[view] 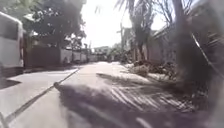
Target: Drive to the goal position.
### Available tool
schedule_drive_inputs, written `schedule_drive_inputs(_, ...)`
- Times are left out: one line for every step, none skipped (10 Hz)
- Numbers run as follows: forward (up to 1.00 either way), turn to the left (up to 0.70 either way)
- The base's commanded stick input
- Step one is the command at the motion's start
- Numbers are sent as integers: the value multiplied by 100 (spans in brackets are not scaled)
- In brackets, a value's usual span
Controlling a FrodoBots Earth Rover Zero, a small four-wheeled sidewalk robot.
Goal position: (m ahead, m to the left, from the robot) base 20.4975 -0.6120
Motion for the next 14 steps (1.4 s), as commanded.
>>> schedule_drive_inputs(100,1)
schedule_drive_inputs(100,0)
schedule_drive_inputs(100,0)
schedule_drive_inputs(100,0)
schedule_drive_inputs(100,0)
schedule_drive_inputs(100,-8)
schedule_drive_inputs(100,-11)
schedule_drive_inputs(100,-7)
schedule_drive_inputs(100,-3)
schedule_drive_inputs(100,-6)
schedule_drive_inputs(100,-9)
schedule_drive_inputs(100,-7)
schedule_drive_inputs(100,0)
schedule_drive_inputs(100,-5)
